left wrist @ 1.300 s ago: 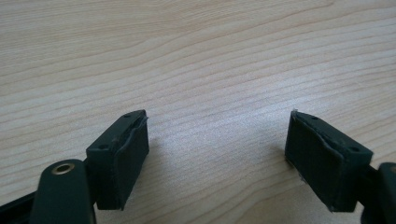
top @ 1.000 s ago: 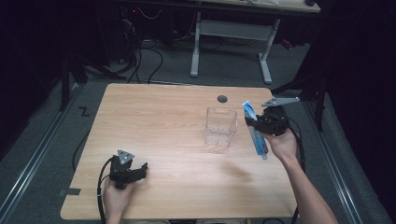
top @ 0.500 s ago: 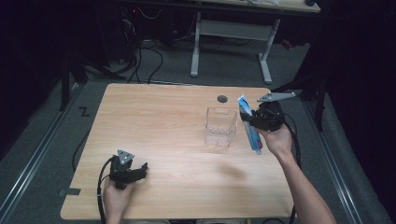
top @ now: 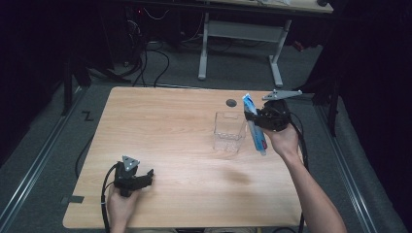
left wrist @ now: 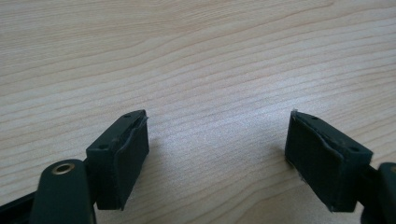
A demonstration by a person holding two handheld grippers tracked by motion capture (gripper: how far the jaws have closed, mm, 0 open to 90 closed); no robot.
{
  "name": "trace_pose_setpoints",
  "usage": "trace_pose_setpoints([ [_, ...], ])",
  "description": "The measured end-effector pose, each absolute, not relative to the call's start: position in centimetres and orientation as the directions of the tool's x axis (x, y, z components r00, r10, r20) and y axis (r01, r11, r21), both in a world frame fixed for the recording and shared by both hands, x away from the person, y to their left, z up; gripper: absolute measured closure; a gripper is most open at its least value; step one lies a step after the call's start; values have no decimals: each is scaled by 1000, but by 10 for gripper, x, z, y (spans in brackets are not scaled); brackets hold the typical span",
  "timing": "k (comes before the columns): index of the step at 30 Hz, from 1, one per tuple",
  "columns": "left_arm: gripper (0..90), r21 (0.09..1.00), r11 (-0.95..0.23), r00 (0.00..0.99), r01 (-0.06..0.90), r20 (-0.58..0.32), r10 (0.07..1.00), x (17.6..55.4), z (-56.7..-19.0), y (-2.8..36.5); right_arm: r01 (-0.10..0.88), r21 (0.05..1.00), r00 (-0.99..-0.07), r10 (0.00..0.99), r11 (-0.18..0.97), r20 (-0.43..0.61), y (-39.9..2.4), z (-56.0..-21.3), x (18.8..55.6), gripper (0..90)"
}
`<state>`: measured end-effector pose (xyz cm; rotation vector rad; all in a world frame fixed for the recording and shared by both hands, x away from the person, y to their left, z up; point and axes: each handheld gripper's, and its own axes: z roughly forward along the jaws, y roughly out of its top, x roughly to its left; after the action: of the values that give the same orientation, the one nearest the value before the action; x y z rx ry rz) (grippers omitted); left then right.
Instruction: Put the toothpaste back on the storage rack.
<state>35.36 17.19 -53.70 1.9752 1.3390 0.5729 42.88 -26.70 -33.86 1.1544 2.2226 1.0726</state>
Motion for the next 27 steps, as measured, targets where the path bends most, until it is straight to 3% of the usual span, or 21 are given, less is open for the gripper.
trace_pose_setpoints([
  [27, 221, 737, -244, 376, 630, -14, 926, 354, -537, 172, 468, 809, -577, 816, 355, -25, -241, -325, 449, 718],
])
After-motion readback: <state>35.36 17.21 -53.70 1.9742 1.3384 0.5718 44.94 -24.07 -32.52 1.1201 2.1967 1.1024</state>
